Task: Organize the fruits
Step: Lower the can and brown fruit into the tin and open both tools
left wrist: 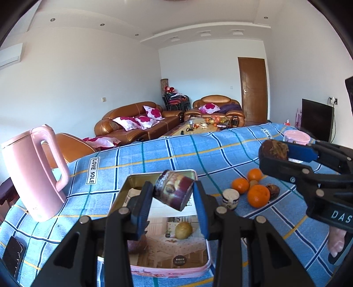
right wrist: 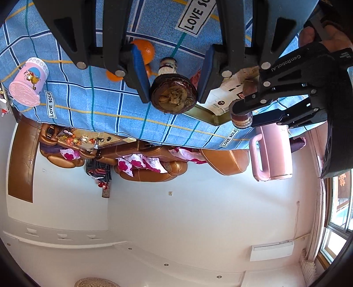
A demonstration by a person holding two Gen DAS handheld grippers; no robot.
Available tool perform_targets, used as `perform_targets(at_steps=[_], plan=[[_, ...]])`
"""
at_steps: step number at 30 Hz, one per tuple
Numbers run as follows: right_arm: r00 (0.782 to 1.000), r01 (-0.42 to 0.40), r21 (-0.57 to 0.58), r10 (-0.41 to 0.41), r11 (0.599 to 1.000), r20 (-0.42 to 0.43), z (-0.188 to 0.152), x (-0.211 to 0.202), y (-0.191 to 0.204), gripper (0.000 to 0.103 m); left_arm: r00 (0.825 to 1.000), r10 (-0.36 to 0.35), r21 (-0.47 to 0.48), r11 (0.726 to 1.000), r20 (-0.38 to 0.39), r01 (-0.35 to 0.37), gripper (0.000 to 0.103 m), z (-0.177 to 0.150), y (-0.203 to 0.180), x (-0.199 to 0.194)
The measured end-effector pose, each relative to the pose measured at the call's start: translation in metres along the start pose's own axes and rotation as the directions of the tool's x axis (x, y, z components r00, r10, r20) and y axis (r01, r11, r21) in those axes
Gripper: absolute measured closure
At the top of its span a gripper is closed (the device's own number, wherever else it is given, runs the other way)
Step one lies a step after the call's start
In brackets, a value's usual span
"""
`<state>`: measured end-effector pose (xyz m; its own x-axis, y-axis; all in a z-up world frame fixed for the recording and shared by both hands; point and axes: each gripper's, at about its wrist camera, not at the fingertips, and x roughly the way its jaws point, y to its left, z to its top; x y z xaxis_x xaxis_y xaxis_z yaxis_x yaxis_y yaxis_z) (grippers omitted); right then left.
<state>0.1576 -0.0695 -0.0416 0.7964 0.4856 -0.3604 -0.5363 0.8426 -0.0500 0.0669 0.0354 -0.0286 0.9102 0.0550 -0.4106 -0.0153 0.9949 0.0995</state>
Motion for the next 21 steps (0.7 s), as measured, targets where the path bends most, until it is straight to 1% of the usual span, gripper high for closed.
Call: perform_targets(at_steps=[3,7,14,17,21], plan=[[1.000,-0.020,-0.009,0.020,1.000,0.002,0.008,0.003,0.007,0.058,1.000,0.003,-0.009,1.000,-0.015,-0.003,0.064,0.000,0.008,0.003],[0.999,-0.040,-0.028,0.040,0.999,0.001,0.017,0.008,0.017,0.058,0.998,-0.024,-0.033,0.999,-0.058,0.022,0.064,0.001,0.019,0.011],[0.997,-0.074,-0.031,0.073,0.997,-0.004,0.029,0.023,0.031,0.057,0.996,-0.018,-0.028,0.999,-0.091,0.016,0.064,0.009,0.038,0.029],[0.996,-0.084,-0.032,0.084,0.996,-0.020,0.031,0.032,0.036,0.057,0.993,-0.020,-0.046,0.999,-0.119,0.014,0.064,0.010,0.049,0.042],[0.992,-0.105,-0.016,0.104,0.994,-0.066,0.028,0.050,0.040,0.057,0.989,-0.011,-0.064,0.998,-0.148,0.001,0.064,0.004,0.060,0.058]])
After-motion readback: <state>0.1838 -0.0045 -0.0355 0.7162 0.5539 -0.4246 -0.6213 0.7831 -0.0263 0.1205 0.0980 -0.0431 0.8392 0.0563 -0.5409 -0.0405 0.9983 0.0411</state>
